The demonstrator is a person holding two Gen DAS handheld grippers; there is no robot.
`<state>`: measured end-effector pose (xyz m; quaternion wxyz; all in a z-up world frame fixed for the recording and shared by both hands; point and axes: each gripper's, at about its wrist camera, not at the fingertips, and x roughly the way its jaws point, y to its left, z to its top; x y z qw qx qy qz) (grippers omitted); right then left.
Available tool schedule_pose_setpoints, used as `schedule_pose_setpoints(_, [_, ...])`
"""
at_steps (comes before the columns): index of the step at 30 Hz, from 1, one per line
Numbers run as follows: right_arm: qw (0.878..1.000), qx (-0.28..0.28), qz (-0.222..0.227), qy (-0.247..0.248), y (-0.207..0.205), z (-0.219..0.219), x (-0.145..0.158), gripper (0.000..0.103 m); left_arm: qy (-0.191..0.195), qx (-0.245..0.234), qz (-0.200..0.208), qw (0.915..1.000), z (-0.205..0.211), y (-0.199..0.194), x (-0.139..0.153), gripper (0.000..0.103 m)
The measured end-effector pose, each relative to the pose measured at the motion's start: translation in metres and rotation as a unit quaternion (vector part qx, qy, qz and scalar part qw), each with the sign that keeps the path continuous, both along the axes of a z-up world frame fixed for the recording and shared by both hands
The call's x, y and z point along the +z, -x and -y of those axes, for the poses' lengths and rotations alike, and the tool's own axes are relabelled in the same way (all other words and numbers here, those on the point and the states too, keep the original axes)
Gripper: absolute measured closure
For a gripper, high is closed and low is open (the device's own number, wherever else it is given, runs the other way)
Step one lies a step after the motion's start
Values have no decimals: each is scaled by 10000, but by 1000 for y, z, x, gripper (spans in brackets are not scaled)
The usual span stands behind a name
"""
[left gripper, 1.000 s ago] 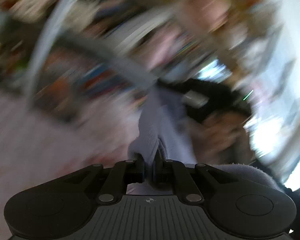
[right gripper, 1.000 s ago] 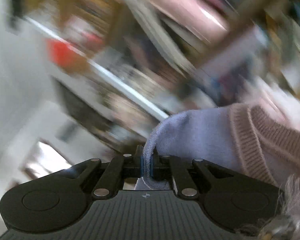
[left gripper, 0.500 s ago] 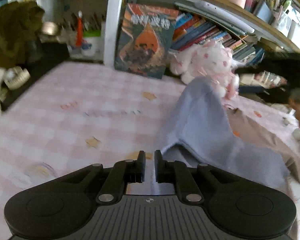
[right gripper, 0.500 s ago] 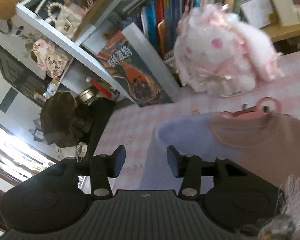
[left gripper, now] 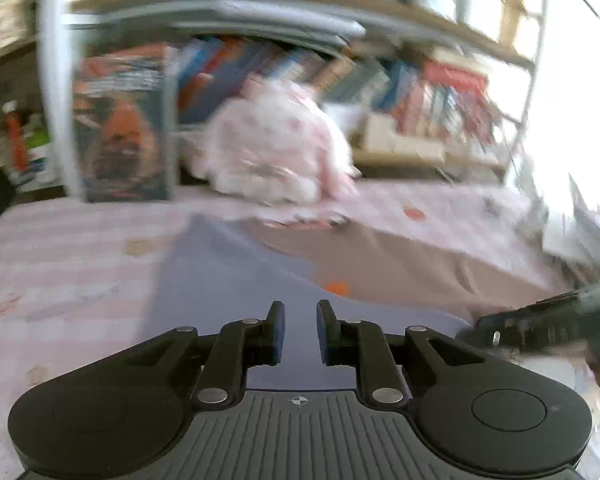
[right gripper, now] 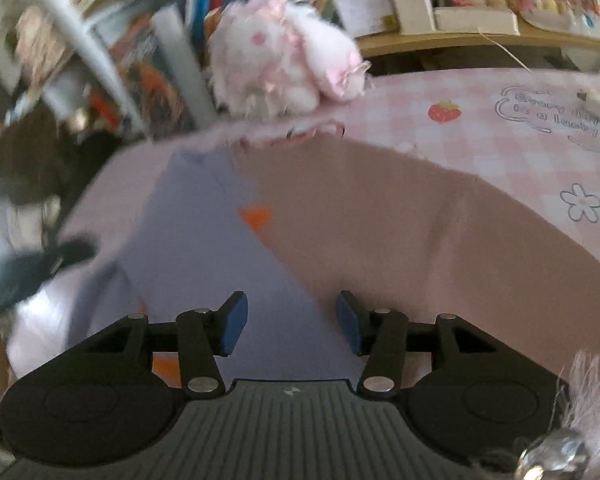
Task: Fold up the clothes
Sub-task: 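Lower the sweater onto the mat and open both grippers, then grasp the lavender sleeve with the left gripper and pull it out flat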
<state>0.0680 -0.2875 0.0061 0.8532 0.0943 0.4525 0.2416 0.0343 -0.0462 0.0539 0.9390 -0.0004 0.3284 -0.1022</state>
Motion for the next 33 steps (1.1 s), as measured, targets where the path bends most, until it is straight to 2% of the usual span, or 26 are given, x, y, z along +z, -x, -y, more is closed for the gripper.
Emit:
schedule_pose_setpoints(3, [9984,358,99,431,20,-5,-6,55,-206,-374,-58,9991,34,-13,-7,82])
schedule_pose_setpoints(4, [9973,468,118,552,26,-6,-7,55,-275,-503,-65,9983,46,-16,-10,78])
schedule_pose_setpoints(9, [9952,794,-37,577,43,1,-15,55,-697,-1089,-137,9915,91,-23,-21,75])
schedule_pose_setpoints(14, [9941,868,-38,657,47,17,-16,55,-947,-1386,-390,9850,122,-15,-32,75])
schedule_pose_setpoints(15, [9938,883,-38,672,48,20,-16,55,-918,-1426,-419,9846,124,-10,-32,72])
schedule_pose_setpoints(17, [9926,1007,-11,677,52,23,-15,54,-943,-1526,-430,9828,129,0,-34,56])
schedule_pose_setpoints(18, [9917,1071,8,712,53,23,-15,54,-999,-1582,-434,9814,131,5,-35,54])
schedule_pose_setpoints(25, [9797,1641,121,1144,65,19,-14,54,-1616,-2016,-565,9644,148,26,-51,53])
schedule_pose_setpoints(29, [9742,1881,93,1244,72,21,-14,54,-1848,-2350,-597,9524,159,32,-55,59])
schedule_pose_setpoints(33, [9720,1978,37,1267,76,23,-16,52,-2083,-2440,-786,9439,170,29,-66,63])
